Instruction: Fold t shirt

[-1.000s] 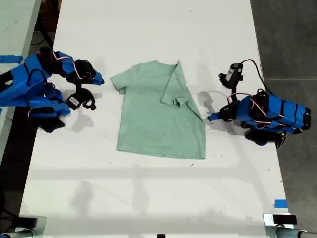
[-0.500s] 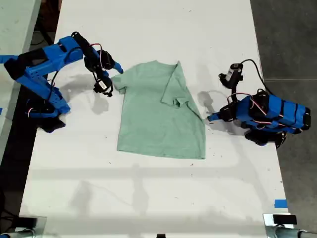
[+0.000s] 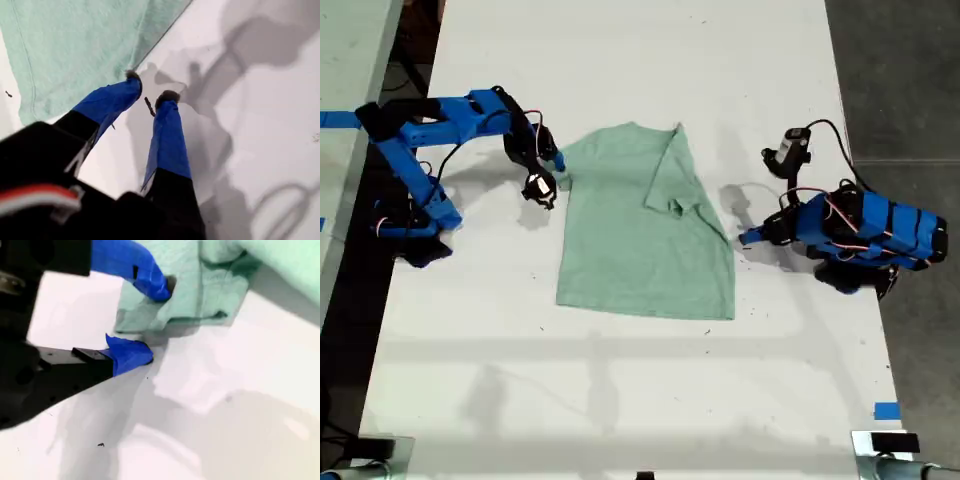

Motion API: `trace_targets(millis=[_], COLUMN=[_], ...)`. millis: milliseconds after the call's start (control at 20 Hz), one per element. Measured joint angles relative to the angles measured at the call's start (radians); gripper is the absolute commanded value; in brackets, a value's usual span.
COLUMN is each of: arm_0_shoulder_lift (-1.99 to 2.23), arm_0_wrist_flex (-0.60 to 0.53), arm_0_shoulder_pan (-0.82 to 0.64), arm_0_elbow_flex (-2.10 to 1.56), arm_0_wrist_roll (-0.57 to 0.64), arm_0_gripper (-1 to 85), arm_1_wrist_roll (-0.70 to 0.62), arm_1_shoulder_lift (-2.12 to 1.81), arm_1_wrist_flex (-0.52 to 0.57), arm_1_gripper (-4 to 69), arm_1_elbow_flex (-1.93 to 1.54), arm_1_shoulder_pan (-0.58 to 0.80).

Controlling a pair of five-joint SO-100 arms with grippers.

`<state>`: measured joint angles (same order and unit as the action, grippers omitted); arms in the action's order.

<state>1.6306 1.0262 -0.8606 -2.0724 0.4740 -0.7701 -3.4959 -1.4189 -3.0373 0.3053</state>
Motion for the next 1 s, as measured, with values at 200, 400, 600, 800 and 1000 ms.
trace_targets(millis=[200, 400, 600, 800, 1000], arm_0_shoulder_lift=[-0.005, 0.035, 0.160, 0.084, -0.198], arm_0_wrist_flex=[0.006, 0.063, 0.081, 0.114, 0.126], arm_0_shoulder_pan=[-0.006, -0.003, 0.124, 0.310, 0.439], arm_0_elbow_flex=[0.009, 0.020, 0.202, 0.531, 0.811], arm_0_wrist_roll=[0.000, -0.015, -0.003, 0.035, 0.087], arm_0_gripper=[-0.2, -0.2, -0.3, -0.3, 13.8], arm_1_wrist_roll=[0.000, 0.000, 0.000, 0.000, 0.000], arm_1_shoulder_lift=[0.000, 0.000, 0.000, 0.000, 0.000], arm_1_wrist_flex=[0.000, 0.000, 0.000, 0.000, 0.000], arm_1_gripper=[9.3, 9.3, 9.3, 9.3, 9.3], arm_1_elbow_flex=[0.000, 0.000, 0.000, 0.000, 0.000], arm_1_shoulder_pan=[0.000, 0.000, 0.000, 0.000, 0.000])
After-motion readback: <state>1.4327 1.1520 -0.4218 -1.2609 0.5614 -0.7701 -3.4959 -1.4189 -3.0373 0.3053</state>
